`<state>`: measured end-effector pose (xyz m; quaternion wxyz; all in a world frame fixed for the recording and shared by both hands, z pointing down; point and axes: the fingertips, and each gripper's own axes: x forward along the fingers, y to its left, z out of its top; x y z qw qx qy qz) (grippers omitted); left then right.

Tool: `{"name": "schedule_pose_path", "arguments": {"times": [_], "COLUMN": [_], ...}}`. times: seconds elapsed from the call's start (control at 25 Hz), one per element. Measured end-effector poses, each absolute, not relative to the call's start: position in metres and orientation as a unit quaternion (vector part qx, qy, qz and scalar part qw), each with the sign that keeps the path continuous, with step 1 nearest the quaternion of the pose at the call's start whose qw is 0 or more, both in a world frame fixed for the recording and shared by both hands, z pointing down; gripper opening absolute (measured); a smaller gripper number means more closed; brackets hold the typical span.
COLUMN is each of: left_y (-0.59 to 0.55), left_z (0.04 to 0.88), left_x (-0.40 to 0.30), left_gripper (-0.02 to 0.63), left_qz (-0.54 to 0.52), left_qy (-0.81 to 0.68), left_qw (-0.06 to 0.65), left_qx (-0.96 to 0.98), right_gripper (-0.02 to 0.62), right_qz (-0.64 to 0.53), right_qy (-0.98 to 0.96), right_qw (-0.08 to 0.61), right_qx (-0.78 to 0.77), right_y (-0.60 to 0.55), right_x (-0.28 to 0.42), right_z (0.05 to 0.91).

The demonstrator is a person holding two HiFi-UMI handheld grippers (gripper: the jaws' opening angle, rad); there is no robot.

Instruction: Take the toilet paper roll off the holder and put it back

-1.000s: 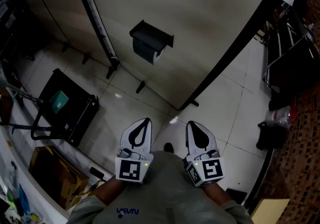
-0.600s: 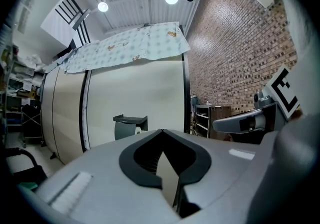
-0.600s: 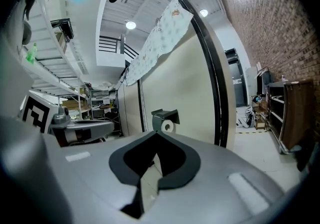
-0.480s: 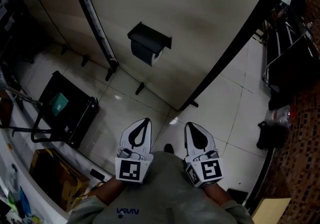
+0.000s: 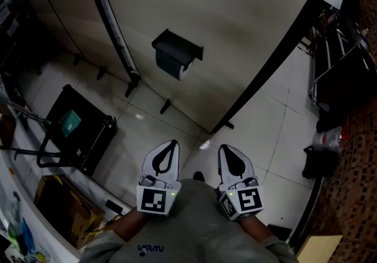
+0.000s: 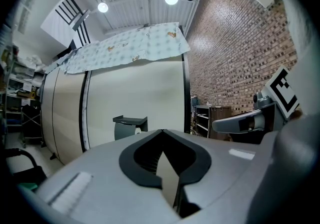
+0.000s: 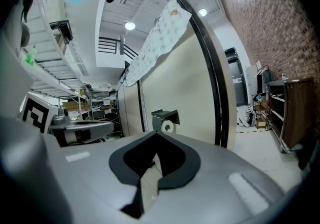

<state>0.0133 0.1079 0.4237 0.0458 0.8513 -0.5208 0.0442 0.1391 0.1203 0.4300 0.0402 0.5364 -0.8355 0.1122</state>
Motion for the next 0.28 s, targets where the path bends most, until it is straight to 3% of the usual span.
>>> {"name": "schedule_pose_path", "arguments": {"times": [0.28], "left_y": [0.1104], "left_z": [0.4233], "left_x": [0.0150], "left_gripper": [0.008], "left_qz": [0.043], "left_qy": [-0.523], "left_qw": [0.047], "left_qx": [0.850], "right_gripper": [0.003], "right_qz": [0.112], "right_qy": [-0.836], "right_qw": [0.042], "right_qx": [0.536], "right_y": [0.1227], "right_x": [0.1420], "right_z": [0.4307]}}
